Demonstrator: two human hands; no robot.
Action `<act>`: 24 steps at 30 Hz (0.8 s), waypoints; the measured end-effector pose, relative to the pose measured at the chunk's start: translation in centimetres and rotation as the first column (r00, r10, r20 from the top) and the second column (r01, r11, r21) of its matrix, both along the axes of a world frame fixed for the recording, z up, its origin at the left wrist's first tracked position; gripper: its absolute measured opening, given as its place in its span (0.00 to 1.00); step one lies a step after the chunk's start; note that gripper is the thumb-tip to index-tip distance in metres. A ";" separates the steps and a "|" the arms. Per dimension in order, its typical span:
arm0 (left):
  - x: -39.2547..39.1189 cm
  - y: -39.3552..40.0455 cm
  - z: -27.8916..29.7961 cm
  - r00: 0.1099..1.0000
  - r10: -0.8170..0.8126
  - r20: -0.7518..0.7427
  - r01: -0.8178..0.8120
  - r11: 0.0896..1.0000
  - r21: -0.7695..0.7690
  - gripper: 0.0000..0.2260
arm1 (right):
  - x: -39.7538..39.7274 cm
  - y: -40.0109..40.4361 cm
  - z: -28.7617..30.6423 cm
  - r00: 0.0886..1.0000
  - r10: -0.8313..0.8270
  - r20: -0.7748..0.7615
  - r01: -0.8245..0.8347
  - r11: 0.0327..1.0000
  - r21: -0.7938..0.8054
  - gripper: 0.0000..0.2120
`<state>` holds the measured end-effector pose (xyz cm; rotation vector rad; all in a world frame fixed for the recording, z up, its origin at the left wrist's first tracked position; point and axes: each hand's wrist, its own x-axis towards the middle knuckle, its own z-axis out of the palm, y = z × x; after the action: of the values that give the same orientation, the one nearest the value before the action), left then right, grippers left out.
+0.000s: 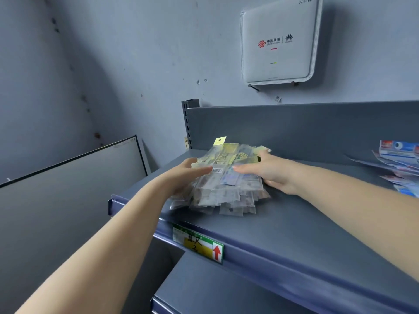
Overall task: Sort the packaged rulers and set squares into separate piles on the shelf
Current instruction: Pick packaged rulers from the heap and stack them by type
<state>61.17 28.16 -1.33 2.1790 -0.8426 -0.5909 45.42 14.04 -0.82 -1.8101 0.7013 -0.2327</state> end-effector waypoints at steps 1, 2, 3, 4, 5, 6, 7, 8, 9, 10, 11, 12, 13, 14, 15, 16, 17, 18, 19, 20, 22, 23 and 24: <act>0.0 -0.2 -0.2 1.000 -0.023 0.002 0.023 1.000 -0.007 0.32 | 0.3 0.2 -0.6 1.000 0.004 0.011 -0.004 1.000 0.003 0.53; 0.0 -0.4 -0.3 0.999 -0.043 0.018 0.043 0.999 -0.008 0.32 | 0.7 0.4 -1.2 1.000 -0.004 0.019 0.004 1.000 -0.010 0.53; 0.1 -0.5 -0.3 0.998 -0.057 0.041 0.057 0.998 0.001 0.31 | 1.1 0.6 -1.6 0.999 -0.020 0.025 0.020 0.999 -0.030 0.53; 0.2 -0.7 -0.3 0.996 -0.063 0.066 0.062 0.998 0.010 0.30 | 1.6 0.9 -1.9 0.999 -0.033 0.036 0.034 0.999 -0.038 0.52; 0.6 -0.8 -0.4 0.994 -0.067 0.088 0.066 0.998 0.014 0.30 | 2.0 1.1 -2.0 0.998 -0.040 0.051 0.042 0.999 -0.027 0.52; 0.9 -0.9 -0.4 0.992 -0.076 0.102 0.075 0.997 0.013 0.29 | 2.5 1.3 -2.0 0.996 -0.047 0.071 0.047 0.999 -0.004 0.51; 1.5 -1.0 -0.5 0.991 -0.085 0.106 0.085 0.996 0.007 0.29 | 3.0 1.5 -2.0 0.994 -0.052 0.093 0.051 0.999 0.016 0.50; 2.3 -1.0 -0.5 0.990 -0.094 0.103 0.095 0.996 0.002 0.29 | 3.7 1.7 -2.0 0.992 -0.061 0.111 0.058 0.998 0.032 0.50; 2.7 -1.0 -0.5 0.990 -0.096 0.105 0.097 0.995 -0.003 0.28 | 4.0 2.0 -1.9 0.990 -0.065 0.127 0.060 0.997 0.039 0.49; 3.1 -1.0 -0.4 0.990 -0.097 0.106 0.098 0.995 -0.008 0.28 | 4.3 2.3 -1.8 0.988 -0.067 0.139 0.062 0.997 0.039 0.49; 3.8 -0.9 -0.4 0.990 -0.103 0.101 0.105 0.994 -0.019 0.27 | 4.9 2.6 -1.9 0.986 -0.074 0.146 0.069 0.997 0.039 0.48; 4.7 -0.8 -0.4 0.990 -0.109 0.090 0.112 0.993 -0.028 0.27 | 5.7 2.8 -2.0 0.985 -0.088 0.151 0.082 0.996 0.044 0.48; 5.5 -0.7 -0.5 0.991 -0.111 0.077 0.114 0.993 -0.037 0.27 | 6.5 3.2 -2.1 0.983 -0.103 0.153 0.097 0.994 0.046 0.48; 6.3 -0.6 -0.5 0.991 -0.113 0.071 0.116 0.992 -0.044 0.27 | 7.2 3.5 -2.1 0.982 -0.115 0.151 0.110 0.993 0.040 0.48; 7.1 -0.6 -0.5 0.991 -0.117 0.072 0.120 0.992 -0.048 0.27 | 7.9 3.8 -2.1 0.981 -0.128 0.147 0.125 0.992 0.029 0.49; 7.7 -0.5 -0.5 0.990 -0.122 0.076 0.126 0.991 -0.048 0.27 | 8.6 4.0 -2.1 0.980 -0.144 0.136 0.143 0.990 0.019 0.49; 8.4 -0.4 -0.5 0.989 -0.124 0.076 0.128 0.990 -0.052 0.27 | 9.2 4.3 -2.0 0.980 -0.156 0.121 0.157 0.988 0.007 0.50; 9.0 -0.3 -0.5 0.989 -0.125 0.075 0.130 0.990 -0.058 0.27 | 9.8 4.6 -1.9 0.981 -0.163 0.108 0.164 0.986 -0.001 0.50; 9.5 -0.2 -0.5 0.989 -0.129 0.071 0.134 0.989 -0.065 0.27 | 10.3 4.8 -1.8 0.981 -0.168 0.096 0.169 0.986 -0.004 0.50; 10.0 -0.1 -0.4 0.988 -0.134 0.072 0.139 0.988 -0.071 0.26 | 10.8 5.0 -1.6 0.981 -0.173 0.083 0.174 0.985 -0.001 0.50; 10.8 0.1 -0.5 0.985 -0.151 0.086 0.158 0.984 -0.087 0.26 | 11.5 5.4 -1.4 0.978 -0.197 0.064 0.197 0.980 0.004 0.50; 11.2 0.1 -0.6 0.982 -0.160 0.096 0.169 0.981 -0.099 0.26 | 11.8 5.5 -1.3 0.976 -0.210 0.065 0.209 0.978 0.014 0.50; 11.4 0.2 -0.7 0.980 -0.166 0.106 0.177 0.977 -0.116 0.25 | 12.1 5.6 -1.3 0.973 -0.222 0.069 0.221 0.975 0.030 0.49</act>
<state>72.53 28.39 -2.05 2.0475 -1.0984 -0.5058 57.52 19.59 -2.14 -1.6934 0.8522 -0.4343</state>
